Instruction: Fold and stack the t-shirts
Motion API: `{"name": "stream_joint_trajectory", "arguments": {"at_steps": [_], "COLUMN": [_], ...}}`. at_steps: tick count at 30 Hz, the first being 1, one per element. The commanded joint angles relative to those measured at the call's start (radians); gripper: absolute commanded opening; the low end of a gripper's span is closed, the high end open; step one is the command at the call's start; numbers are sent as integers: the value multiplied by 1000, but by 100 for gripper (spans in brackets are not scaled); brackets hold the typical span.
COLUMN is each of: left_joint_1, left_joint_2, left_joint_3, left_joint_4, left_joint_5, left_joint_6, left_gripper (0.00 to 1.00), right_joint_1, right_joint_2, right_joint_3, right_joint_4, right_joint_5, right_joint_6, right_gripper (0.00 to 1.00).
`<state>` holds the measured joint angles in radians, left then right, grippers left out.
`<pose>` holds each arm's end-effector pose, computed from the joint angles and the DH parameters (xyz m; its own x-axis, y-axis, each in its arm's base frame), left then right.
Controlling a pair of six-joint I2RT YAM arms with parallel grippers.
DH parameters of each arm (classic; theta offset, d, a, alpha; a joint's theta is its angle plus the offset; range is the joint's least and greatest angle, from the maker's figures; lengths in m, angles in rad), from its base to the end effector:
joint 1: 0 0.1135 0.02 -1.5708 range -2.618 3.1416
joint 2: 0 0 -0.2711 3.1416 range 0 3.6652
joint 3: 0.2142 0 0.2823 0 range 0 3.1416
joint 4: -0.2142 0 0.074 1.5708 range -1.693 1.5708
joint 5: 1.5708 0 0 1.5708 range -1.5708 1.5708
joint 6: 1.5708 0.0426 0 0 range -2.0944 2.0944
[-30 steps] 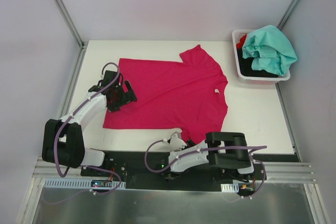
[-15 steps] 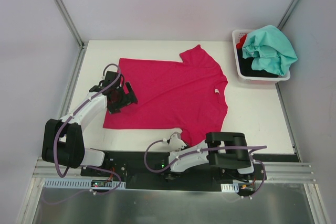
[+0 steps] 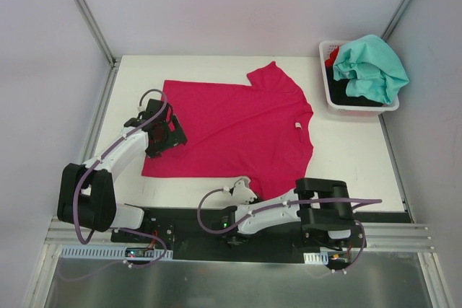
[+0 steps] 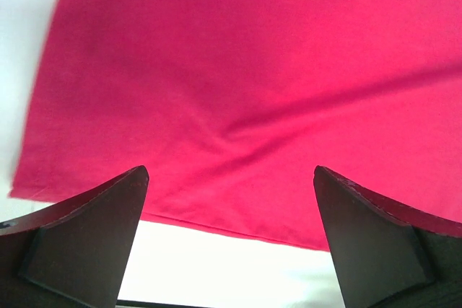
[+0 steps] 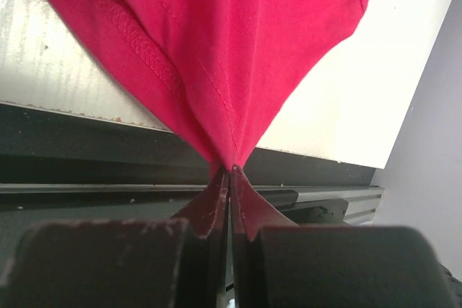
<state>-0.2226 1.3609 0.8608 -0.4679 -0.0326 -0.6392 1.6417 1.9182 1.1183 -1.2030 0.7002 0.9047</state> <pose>0.2933 -0.0650 0.2030 -0.7657 -0.4380 -0.4710 -0.3167 0.8941 -0.3167 0.0059 0.3041 0.1156 -0.5450 -0.8139 -0.2013 -0.5101 0.5124 -0.6908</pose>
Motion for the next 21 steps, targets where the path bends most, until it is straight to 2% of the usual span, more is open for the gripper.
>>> {"name": "stream_joint_trajectory", "arguments": {"at_steps": [1, 8, 16, 21], "left_joint_1": [-3, 8, 23, 48], "left_joint_2": [-40, -124, -239, -270], "left_joint_3": [-26, -75, -135, -161], "left_joint_4": [-101, -106, -107, -127], "left_joint_5": [-165, -217, -234, -260], "left_joint_6": [-59, -140, -218, -209], "left_gripper": [99, 99, 99, 98], "right_joint_1": [-16, -23, -25, -25], "right_joint_2": [-77, -145, -166, -194], "right_joint_3": [15, 6, -6, -23], "right_joint_4": [-95, -109, -50, -17], "right_joint_5": [16, 19, -1, -4], "right_joint_6": [22, 16, -26, -52], "right_gripper": [1, 1, 2, 3]}}
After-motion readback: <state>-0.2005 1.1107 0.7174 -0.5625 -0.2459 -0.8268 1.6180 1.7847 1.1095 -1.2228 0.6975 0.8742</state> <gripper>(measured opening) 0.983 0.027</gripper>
